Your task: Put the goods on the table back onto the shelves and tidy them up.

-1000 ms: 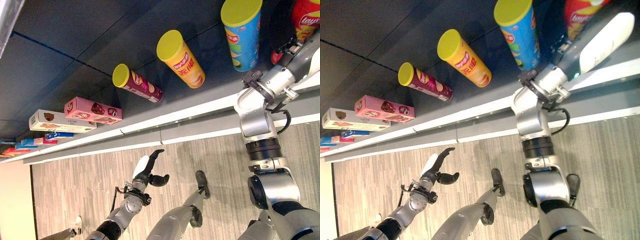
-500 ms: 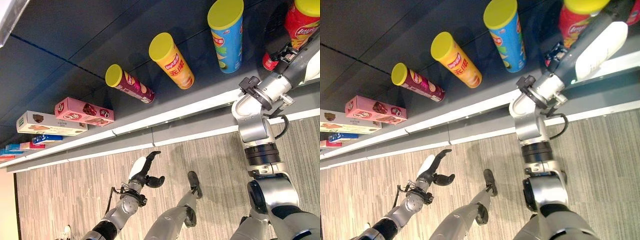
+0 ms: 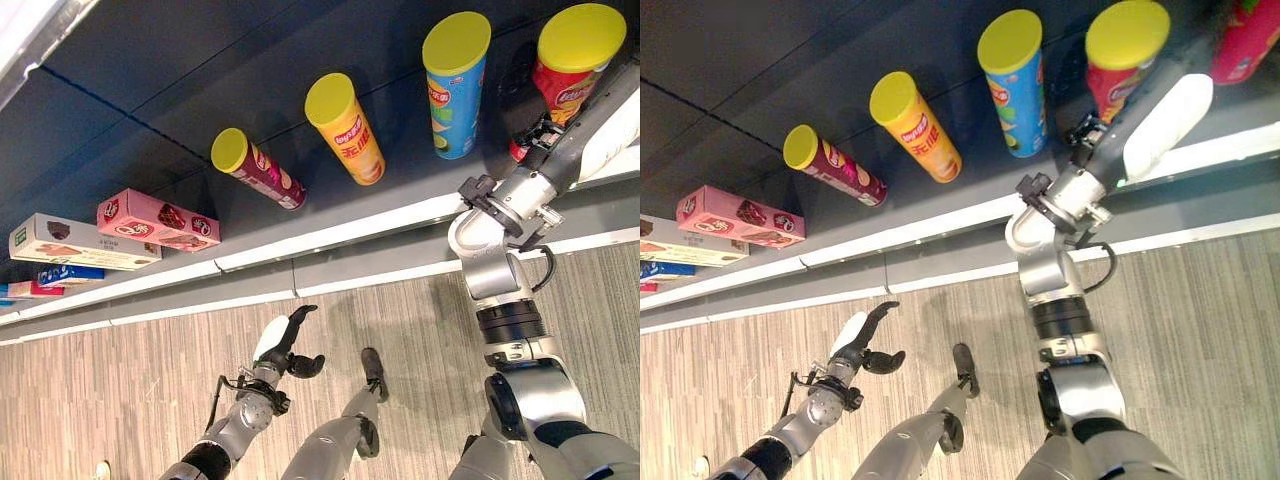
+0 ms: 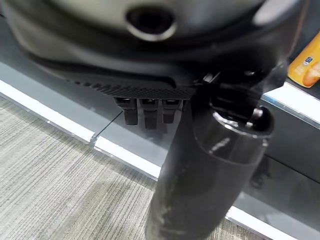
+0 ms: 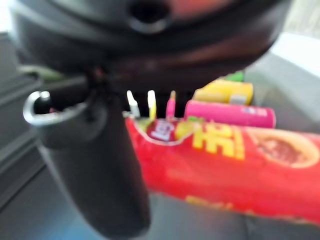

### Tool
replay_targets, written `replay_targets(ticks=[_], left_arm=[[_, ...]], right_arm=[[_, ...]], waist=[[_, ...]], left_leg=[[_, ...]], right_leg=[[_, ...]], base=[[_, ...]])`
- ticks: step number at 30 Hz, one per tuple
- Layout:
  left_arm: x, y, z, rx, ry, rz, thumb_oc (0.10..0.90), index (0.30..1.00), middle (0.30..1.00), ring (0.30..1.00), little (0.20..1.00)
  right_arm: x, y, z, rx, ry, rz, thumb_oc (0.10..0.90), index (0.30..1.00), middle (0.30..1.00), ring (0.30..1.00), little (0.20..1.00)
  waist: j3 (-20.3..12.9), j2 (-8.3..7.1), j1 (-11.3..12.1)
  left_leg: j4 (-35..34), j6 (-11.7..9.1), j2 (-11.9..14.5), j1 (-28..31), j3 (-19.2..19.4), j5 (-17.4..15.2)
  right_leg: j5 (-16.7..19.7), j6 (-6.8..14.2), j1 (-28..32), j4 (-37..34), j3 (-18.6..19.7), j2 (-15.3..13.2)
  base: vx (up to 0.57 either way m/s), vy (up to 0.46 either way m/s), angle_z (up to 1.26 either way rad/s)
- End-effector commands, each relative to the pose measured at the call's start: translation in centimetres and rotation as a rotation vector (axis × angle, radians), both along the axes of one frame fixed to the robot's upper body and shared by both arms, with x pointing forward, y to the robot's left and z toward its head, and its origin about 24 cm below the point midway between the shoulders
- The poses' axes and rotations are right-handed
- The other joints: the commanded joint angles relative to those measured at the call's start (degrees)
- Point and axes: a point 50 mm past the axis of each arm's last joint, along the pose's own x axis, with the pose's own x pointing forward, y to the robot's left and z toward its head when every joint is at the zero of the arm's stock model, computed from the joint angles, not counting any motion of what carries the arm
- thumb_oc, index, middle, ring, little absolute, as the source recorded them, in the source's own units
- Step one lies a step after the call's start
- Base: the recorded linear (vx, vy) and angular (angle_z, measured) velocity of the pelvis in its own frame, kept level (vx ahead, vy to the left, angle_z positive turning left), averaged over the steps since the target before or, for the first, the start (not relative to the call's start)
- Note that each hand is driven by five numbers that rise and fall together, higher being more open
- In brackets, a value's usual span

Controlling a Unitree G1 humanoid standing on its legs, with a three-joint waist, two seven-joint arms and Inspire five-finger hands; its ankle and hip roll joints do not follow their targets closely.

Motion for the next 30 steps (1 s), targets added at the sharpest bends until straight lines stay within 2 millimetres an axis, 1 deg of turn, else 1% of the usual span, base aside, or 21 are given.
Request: replay_targets(ticks=[1,3,7,9,11,14,16,18,23,25,27,29,30], left_arm=[[0.3,4.0,0.6,0.09,-0.059,0.09,0.8,0.9,0.9,0.9,0.9],[0.2,4.1,0.6,0.091,-0.058,0.094,0.8,0.9,0.9,0.9,0.9],[0.0,4.2,0.5,0.1,-0.05,0.089,0.8,0.9,0.9,0.9,0.9],[0.0,4.3,0.4,0.101,-0.046,0.092,0.8,0.9,0.9,0.9,0.9],[-0.2,4.4,0.2,0.105,-0.029,0.096,0.8,0.9,0.9,0.9,0.9],[-0.5,4.5,-0.3,0.108,-0.002,0.1,0.8,0.9,0.9,0.9,0.9],[-1.1,4.9,-1.0,0.129,0.04,0.104,0.8,0.9,0.9,0.9,0.9],[-1.4,5.0,-1.5,0.139,0.068,0.109,0.8,0.9,0.9,0.9,0.9],[-2.1,5.5,-2.3,0.161,0.112,0.134,0.8,0.9,0.9,0.9,0.9],[-2.3,5.6,-2.5,0.178,0.125,0.136,0.8,0.9,0.9,0.9,0.9],[-2.5,5.7,-2.8,0.192,0.134,0.137,0.8,0.9,0.9,0.9,0.9],[-2.7,5.8,-2.9,0.207,0.141,0.14,0.8,0.9,0.9,0.9,0.9],[-3.0,6.2,-3.2,0.222,0.153,0.157,0.8,0.9,0.9,0.9,0.9]], right_arm=[[-2.3,2.2,3.6,-0.112,-0.241,0.127,0.8,0.9,0.9,0.9,0.9],[-2.3,2.1,3.5,-0.106,-0.236,0.129,0.8,0.9,0.9,0.9,0.9],[-2.3,1.2,3.1,-0.082,-0.233,0.1,0.8,0.9,0.9,0.9,0.9],[-2.4,0.9,3.1,-0.079,-0.237,0.086,0.8,0.9,0.9,0.9,0.9],[-2.7,0.6,3.2,-0.084,-0.249,0.066,0.8,0.9,0.9,0.9,0.9],[-2.9,0.7,2.9,-0.082,-0.247,0.07,0.8,0.9,0.9,0.9,0.9],[-3.1,1.6,1.7,-0.067,-0.224,0.124,0.8,0.9,0.9,0.9,0.9],[-3.3,1.6,0.9,-0.058,-0.209,0.119,0.8,0.9,0.9,0.9,0.9],[-4.1,1.5,-1.2,-0.058,-0.165,0.119,0.8,0.9,0.9,0.9,0.9],[-4.7,1.4,-2.4,-0.058,-0.142,0.125,0.8,0.9,0.9,0.9,0.9],[-5.3,1.5,-3.0,-0.064,-0.135,0.139,0.8,0.9,0.9,0.9,0.9],[-6.1,1.5,-3.7,-0.068,-0.123,0.161,0.8,0.9,0.9,0.9,0.9],[-6.9,1.4,-4.5,-0.065,-0.105,0.175,0.8,0.9,0.9,0.9,0.9]], waist=[[-2.5,-3.85,2.8],[-2.6,-4.24,2.8],[-3.1,-5.61,2.8],[-3.2,-5.94,2.9],[-3.4,-6.92,2.8],[-3.4,-7.76,2.7],[-3.7,-9.35,2.4],[-4.1,-10.77,2.0],[-3.9,-12.72,1.0],[-3.9,-13.47,0.2],[-4.0,-14.32,-0.6],[-4.1,-14.97,-1.5],[-4.1,-15.74,-2.4]], left_leg=[[9.3,-6.4,5.5,0.6,-3.1,-12.7],[9.2,-6.4,5.5,0.9,-3.2,-12.7],[9.1,-6.3,5.5,1.6,-3.4,-12.8],[9.1,-6.2,5.5,1.7,-3.3,-12.8],[9.2,-6.3,5.8,2.1,-3.1,-13.0],[9.6,-6.3,6.3,2.5,-3.0,-13.0],[9.6,-6.4,6.8,4.1,-3.4,-13.1],[9.1,-6.5,7.4,6.5,-3.5,-13.1],[7.9,-6.8,8.1,11.7,-3.4,-12.7],[6.9,-7.1,8.7,14.5,-3.0,-12.2],[6.0,-7.3,8.9,16.3,-2.6,-11.3],[5.7,-7.5,9.5,18.4,-2.0,-11.1],[5.3,-7.9,10.4,20.3,-1.4,-10.8]], right_leg=[[7.7,2.2,5.6,-0.9,-2.6,-3.1],[7.7,2.2,6.0,-0.9,-2.7,-3.1],[7.9,2.2,7.0,-0.9,-3.2,-2.9],[7.9,2.2,7.2,-0.9,-3.4,-2.9],[8.0,2.2,7.7,-0.9,-3.9,-2.8],[7.5,2.2,8.4,-0.9,-4.1,-2.6],[6.3,2.2,10.0,-0.9,-4.1,-2.0],[5.6,2.2,12.1,-0.9,-4.2,-1.5],[4.4,2.2,16.0,-0.9,-4.5,-0.8],[3.7,2.1,17.5,-0.9,-4.5,-0.2],[3.5,2.1,18.4,-0.9,-4.4,-0.1],[2.9,2.0,19.7,-0.9,-4.3,0.5],[1.9,2.0,20.9,-0.9,-3.9,1.2]], base=[[0.0,-0.018,0.05],[0.0,-0.021,0.07],[0.0,-0.01,0.03],[0.0,0.0,0.0],[-0.01,-0.017,0.0],[-0.01,-0.02,-0.05],[-0.04,-0.072,-0.07],[-0.02,-0.061,-0.05],[0.02,-0.035,-0.04],[0.04,-0.032,0.08],[0.01,-0.012,0.02],[0.02,-0.03,-0.08],[0.03,-0.053,-0.12]])
